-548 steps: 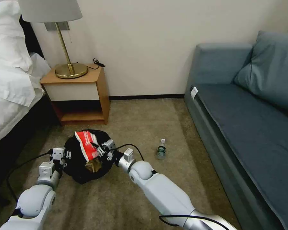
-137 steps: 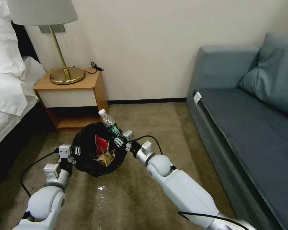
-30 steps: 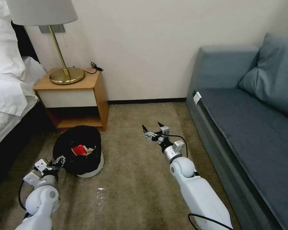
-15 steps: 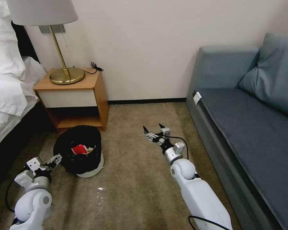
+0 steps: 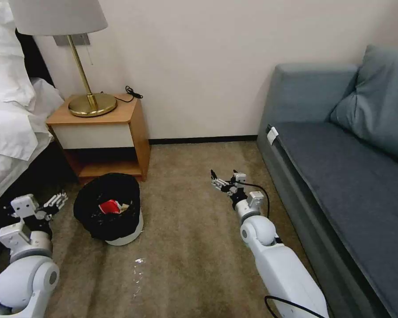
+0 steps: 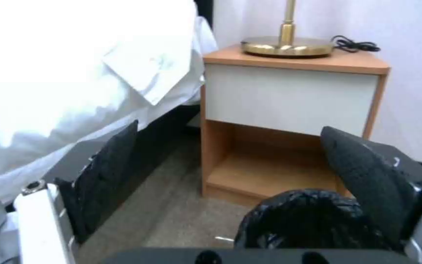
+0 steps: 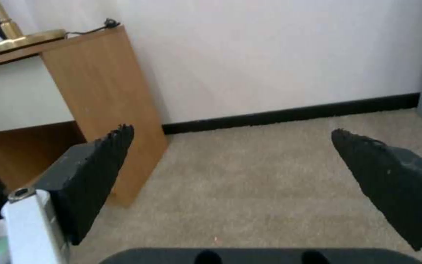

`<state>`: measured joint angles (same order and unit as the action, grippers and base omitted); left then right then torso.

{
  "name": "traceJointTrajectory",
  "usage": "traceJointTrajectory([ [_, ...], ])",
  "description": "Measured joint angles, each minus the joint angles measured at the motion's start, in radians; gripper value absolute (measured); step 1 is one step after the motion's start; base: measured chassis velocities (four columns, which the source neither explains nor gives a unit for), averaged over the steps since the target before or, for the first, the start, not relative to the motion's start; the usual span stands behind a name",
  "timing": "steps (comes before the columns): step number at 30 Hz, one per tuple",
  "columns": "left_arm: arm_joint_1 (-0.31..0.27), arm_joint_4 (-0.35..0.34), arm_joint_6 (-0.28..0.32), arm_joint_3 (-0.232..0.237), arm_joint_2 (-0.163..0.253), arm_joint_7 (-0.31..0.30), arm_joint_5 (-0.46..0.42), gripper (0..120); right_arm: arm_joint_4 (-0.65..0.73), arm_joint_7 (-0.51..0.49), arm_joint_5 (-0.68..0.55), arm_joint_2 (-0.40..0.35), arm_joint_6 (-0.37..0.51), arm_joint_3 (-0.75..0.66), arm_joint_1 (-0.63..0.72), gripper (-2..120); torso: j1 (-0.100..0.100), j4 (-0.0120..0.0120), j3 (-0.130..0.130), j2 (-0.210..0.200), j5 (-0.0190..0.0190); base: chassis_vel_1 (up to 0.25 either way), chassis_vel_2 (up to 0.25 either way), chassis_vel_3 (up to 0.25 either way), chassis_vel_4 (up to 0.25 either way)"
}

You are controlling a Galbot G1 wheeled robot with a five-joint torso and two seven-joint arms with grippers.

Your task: Pick up the trash bin, then pick up the garbage on the floor and place it into the trash bin.

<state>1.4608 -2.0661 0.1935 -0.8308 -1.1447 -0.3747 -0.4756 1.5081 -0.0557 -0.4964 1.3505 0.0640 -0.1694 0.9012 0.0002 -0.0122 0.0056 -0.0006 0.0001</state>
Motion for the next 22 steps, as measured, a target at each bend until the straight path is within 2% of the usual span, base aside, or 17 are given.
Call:
traceJointTrajectory([
  [2, 0.017, -0.018, -0.008, 0.01, 0.004, 0.014, 0.014, 100, 0.027, -0.005, -0.04, -0.029, 0.033, 0.016, -0.005, 100, 0.0, 0.0, 0.0, 0.0, -0.0001, 0.0, 0.0, 0.0, 0.0],
  [10, 0.072, -0.059, -0.027, 0.035, 0.023, 0.068, 0.02, 100, 0.06, -0.015, -0.112, -0.1, 0.06, 0.063, 0.005, 100, 0.0, 0.0, 0.0, 0.0, 0.0, 0.0, 0.0, 0.0, 0.0],
  [14, 0.099, -0.079, -0.024, 0.023, 0.048, 0.096, 0.011, 100, 0.061, -0.012, -0.159, -0.132, 0.066, 0.07, -0.003, 100, 0.0, 0.0001, 0.0, 0.0, 0.0, 0.0, 0.0, 0.0, 0.0],
  [22, 0.11, -0.081, -0.013, 0.004, 0.064, 0.125, -0.01, 100, 0.054, -0.003, -0.215, -0.156, 0.077, 0.063, -0.034, 100, 0.0, 0.0, 0.0, 0.0, -0.0001, 0.0, 0.0, 0.0, 0.0],
])
